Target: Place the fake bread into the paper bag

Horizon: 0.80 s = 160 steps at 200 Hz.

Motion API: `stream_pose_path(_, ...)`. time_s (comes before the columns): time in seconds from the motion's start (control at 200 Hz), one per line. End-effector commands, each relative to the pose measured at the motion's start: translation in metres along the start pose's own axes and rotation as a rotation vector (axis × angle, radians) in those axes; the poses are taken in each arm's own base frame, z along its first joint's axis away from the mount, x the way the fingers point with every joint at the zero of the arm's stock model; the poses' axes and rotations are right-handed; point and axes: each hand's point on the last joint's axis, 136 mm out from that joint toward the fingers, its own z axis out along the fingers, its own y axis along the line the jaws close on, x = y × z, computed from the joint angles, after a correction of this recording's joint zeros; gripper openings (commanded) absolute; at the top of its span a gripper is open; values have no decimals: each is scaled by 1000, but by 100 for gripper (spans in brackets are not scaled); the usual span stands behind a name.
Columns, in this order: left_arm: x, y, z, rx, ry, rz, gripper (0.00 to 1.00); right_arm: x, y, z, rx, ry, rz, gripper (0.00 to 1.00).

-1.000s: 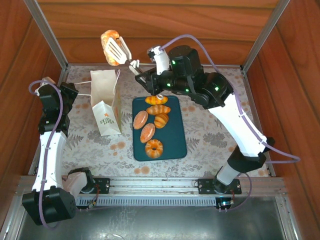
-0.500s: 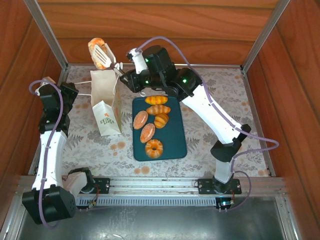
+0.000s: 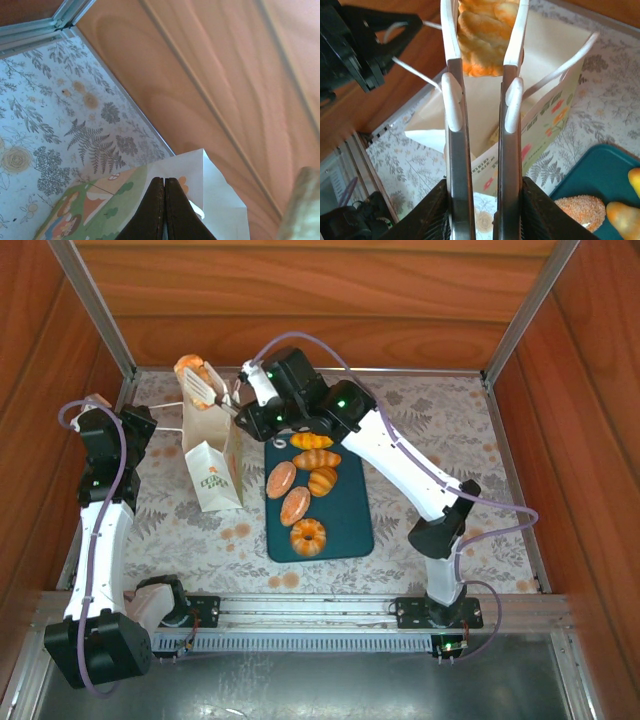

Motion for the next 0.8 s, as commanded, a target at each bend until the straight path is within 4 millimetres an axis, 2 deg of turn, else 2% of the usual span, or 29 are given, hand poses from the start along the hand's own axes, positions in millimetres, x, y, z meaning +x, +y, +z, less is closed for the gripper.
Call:
stream_pose_path(0.0, -2, 1, 1, 7, -10, -4, 0, 7, 4, 6, 1, 19, -47, 41)
stream_pose_path(0.185, -2, 2, 0, 5, -13, -5, 0, 11, 1, 10, 14, 33, -52, 50)
stream_pose_path(0.4, -2, 2, 0, 4, -13, -3, 0, 5, 5, 2, 4, 18, -50, 51)
stream_pose_path(0.795, 1, 7, -1, -8, -10, 0, 0, -38, 31, -65, -73, -164, -16, 47)
